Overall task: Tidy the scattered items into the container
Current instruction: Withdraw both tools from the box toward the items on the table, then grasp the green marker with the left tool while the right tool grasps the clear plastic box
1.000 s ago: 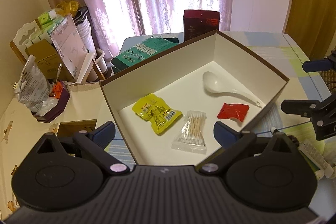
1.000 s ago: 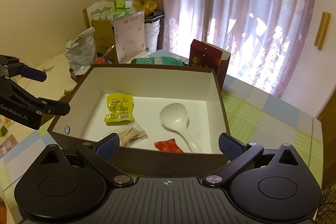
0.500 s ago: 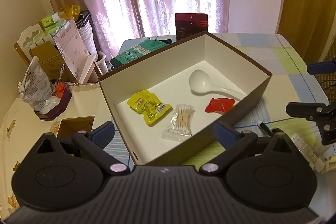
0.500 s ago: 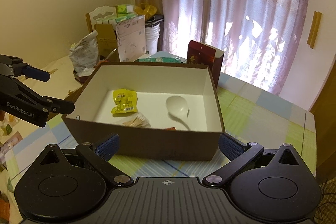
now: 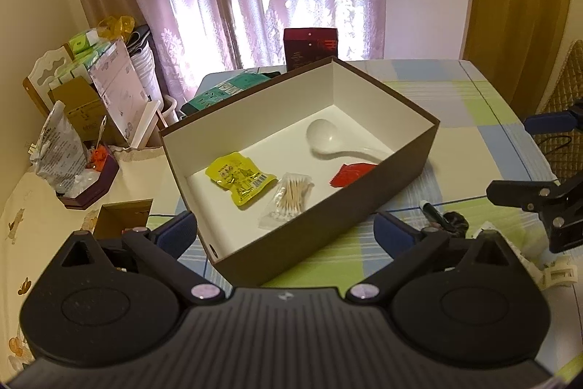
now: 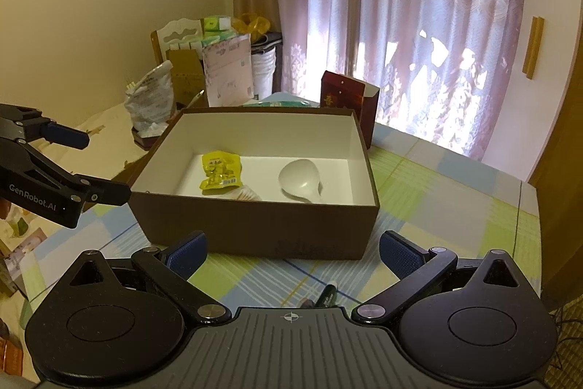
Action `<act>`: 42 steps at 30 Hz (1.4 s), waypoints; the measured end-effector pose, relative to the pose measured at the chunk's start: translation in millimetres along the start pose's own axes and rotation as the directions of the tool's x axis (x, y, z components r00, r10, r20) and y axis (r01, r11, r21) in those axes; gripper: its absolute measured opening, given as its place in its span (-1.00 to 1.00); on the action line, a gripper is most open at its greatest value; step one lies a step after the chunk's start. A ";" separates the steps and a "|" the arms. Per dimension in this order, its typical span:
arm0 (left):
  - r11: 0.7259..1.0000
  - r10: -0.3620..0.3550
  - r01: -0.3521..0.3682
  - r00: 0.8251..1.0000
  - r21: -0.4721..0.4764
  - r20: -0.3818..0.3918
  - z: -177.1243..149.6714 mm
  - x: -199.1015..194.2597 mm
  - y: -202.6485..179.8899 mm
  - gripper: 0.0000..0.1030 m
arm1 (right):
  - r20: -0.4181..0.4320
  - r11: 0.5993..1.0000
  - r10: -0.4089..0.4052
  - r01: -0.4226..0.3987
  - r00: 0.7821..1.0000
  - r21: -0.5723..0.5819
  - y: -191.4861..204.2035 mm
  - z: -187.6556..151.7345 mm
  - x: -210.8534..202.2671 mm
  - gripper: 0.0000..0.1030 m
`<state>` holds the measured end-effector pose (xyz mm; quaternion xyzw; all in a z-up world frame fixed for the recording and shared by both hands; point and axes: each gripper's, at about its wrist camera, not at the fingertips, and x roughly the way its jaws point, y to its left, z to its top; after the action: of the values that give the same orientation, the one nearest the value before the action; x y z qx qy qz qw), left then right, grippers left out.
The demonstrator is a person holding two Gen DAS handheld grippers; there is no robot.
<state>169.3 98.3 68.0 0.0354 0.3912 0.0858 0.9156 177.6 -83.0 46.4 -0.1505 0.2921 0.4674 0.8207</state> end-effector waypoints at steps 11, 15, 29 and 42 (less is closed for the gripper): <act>0.995 -0.098 0.097 0.995 -0.034 -0.003 -32.5 -8.2 -9.5 0.98 | -0.001 0.995 -0.049 0.049 0.999 0.083 -19.1 -50.8 -52.2 1.00; 0.988 -0.154 0.154 0.988 -0.023 -0.013 -49.8 -4.5 -19.8 0.98 | -0.035 0.986 -0.089 0.093 0.995 0.139 -27.0 -78.5 -69.6 1.00; 0.951 -0.295 0.299 0.954 0.074 -0.055 -70.7 17.4 -66.7 0.95 | -0.161 0.900 -0.192 0.239 0.968 0.365 -55.8 -153.6 -96.5 1.00; 0.924 -0.373 0.379 0.923 0.058 -0.094 -60.6 48.1 -88.1 0.57 | -0.238 0.869 -0.235 0.313 0.943 0.383 -81.5 -166.3 -77.1 1.00</act>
<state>169.6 20.5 -19.6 -0.0095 0.4303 -0.1047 0.8965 160.7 -264.1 -38.3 -0.0551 0.4345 0.2572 0.8614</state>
